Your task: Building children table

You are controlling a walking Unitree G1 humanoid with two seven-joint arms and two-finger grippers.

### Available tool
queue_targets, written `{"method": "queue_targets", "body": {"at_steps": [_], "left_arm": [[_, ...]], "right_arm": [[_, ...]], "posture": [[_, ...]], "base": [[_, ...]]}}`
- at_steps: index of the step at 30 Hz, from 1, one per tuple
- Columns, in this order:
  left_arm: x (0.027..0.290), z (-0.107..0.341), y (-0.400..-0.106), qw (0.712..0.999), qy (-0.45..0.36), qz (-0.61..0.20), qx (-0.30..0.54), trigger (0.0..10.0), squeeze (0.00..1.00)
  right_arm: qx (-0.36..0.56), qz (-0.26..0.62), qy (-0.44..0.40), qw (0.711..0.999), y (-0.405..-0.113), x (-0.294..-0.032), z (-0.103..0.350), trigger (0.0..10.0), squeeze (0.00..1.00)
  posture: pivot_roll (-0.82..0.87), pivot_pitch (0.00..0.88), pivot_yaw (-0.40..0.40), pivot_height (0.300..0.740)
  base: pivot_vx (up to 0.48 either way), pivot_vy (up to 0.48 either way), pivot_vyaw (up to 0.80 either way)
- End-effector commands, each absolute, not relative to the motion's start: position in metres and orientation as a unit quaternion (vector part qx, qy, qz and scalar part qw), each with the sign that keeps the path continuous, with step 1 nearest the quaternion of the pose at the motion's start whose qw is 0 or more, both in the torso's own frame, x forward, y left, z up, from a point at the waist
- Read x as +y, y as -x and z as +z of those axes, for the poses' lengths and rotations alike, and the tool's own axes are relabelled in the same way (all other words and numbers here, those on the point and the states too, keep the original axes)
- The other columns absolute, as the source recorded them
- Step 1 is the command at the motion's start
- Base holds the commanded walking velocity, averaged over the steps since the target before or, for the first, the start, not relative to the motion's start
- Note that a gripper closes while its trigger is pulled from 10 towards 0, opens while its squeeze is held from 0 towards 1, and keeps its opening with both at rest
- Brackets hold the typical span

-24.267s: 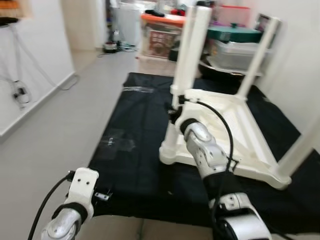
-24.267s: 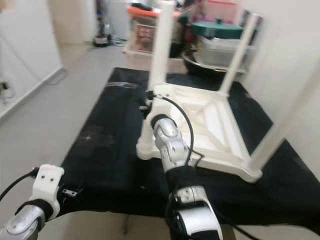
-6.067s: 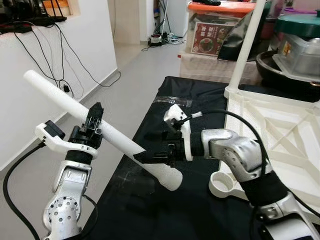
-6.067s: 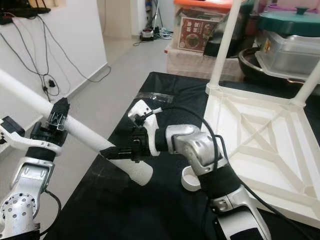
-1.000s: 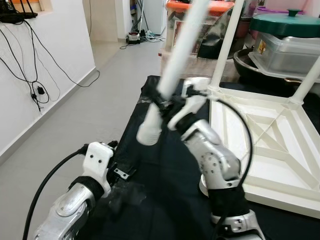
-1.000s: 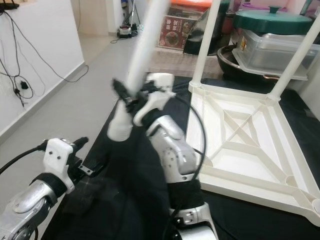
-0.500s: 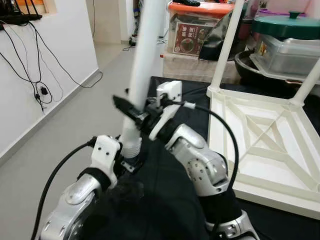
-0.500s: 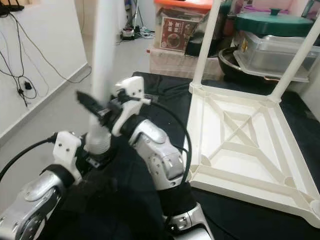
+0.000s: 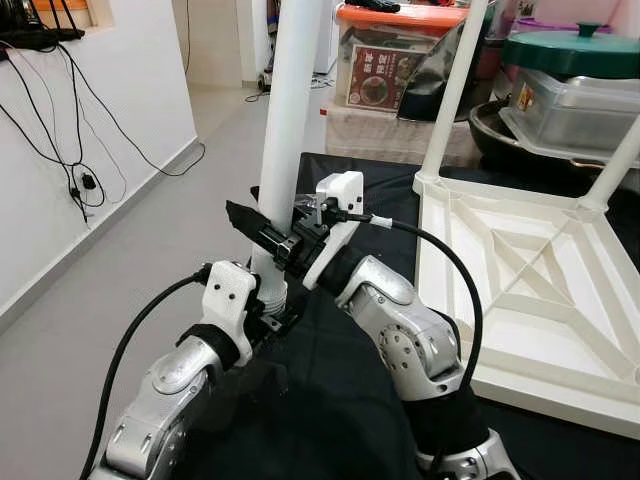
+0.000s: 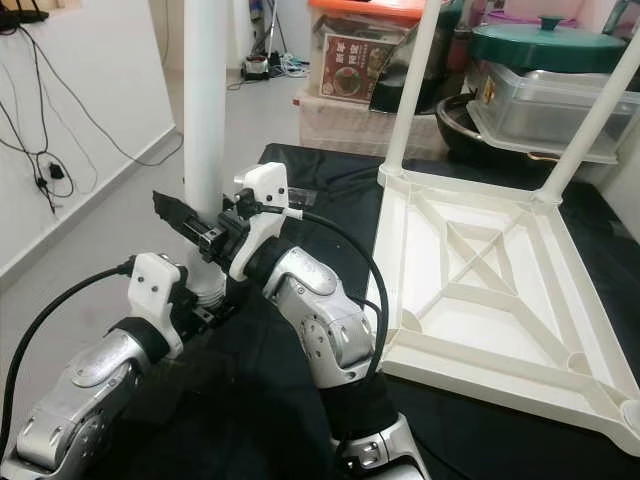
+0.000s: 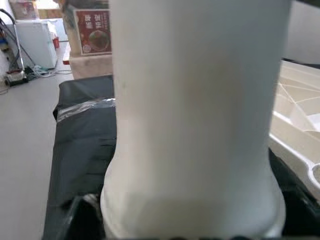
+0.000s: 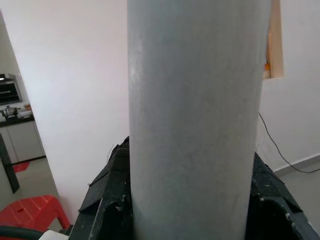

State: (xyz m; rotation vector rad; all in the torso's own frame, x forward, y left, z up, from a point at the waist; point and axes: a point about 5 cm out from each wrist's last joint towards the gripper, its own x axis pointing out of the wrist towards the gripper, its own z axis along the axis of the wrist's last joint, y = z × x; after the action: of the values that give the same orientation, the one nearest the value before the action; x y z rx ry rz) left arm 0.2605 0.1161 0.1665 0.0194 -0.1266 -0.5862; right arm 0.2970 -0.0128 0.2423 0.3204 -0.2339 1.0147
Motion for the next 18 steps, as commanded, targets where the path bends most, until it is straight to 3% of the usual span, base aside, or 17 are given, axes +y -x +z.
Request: {"method": "queue_targets", "body": {"at_steps": [1,3,4,11,12,13,14,15,16,18], "left_arm": [[0.113,0.159,-0.257,0.953,-0.015,-0.297,-0.052,0.0,0.00],[0.114,0.158,-0.255,0.954,-0.016,-0.295,-0.051,0.0,0.00],[0.114,0.158,-0.254,0.954,-0.017,-0.296,-0.050,0.0,0.00],[0.107,0.162,-0.240,0.932,-0.021,-0.359,-0.038,0.0,0.00],[0.107,0.164,-0.235,0.925,-0.025,-0.377,-0.036,0.2,0.00],[0.107,0.164,-0.235,0.925,-0.025,-0.377,-0.036,0.2,0.00],[0.108,0.166,-0.228,0.914,-0.035,-0.402,-0.034,7.7,0.00],[0.108,0.166,-0.228,0.914,-0.035,-0.402,-0.034,7.7,0.00],[0.110,0.166,-0.219,0.902,-0.050,-0.428,-0.029,10.0,0.00],[0.116,0.165,-0.205,0.881,-0.076,-0.467,-0.013,10.0,0.00]], "right_arm": [[-0.111,0.499,-0.158,0.844,-0.293,-0.005,0.243,10.0,0.00],[-0.115,0.499,-0.166,0.843,-0.294,-0.006,0.244,10.0,0.00],[-0.119,0.499,-0.171,0.841,-0.294,-0.007,0.245,10.0,1.00],[-0.119,0.508,-0.168,0.837,-0.300,-0.016,0.249,10.0,1.00],[-0.115,0.527,-0.170,0.825,-0.301,-0.020,0.251,10.0,0.59],[-0.115,0.527,-0.170,0.825,-0.301,-0.020,0.251,10.0,0.59],[-0.104,0.567,-0.176,0.798,-0.298,-0.025,0.252,10.0,0.00],[-0.104,0.567,-0.176,0.798,-0.298,-0.025,0.252,10.0,0.00],[-0.091,0.613,-0.171,0.766,-0.293,-0.031,0.251,10.0,0.00],[-0.060,0.684,-0.153,0.710,-0.284,-0.039,0.245,10.0,0.00]], "posture": [[0.02,0.000,-0.049,0.740],[0.03,0.000,-0.051,0.740],[0.03,0.000,-0.051,0.740],[0.04,0.000,-0.056,0.740],[0.04,0.000,-0.055,0.740],[0.04,0.000,-0.055,0.740],[0.04,0.000,-0.054,0.740],[0.04,0.000,-0.054,0.740],[0.04,0.000,-0.053,0.740],[0.05,0.000,-0.061,0.740]], "base": [[0.000,0.000,0.00],[0.000,0.000,0.00],[0.000,0.000,0.00],[0.000,0.000,0.00],[0.000,0.000,0.00],[0.000,0.000,0.00],[0.000,0.000,0.00],[0.000,0.000,0.00],[0.000,0.000,0.00],[0.000,0.000,0.00]]}}
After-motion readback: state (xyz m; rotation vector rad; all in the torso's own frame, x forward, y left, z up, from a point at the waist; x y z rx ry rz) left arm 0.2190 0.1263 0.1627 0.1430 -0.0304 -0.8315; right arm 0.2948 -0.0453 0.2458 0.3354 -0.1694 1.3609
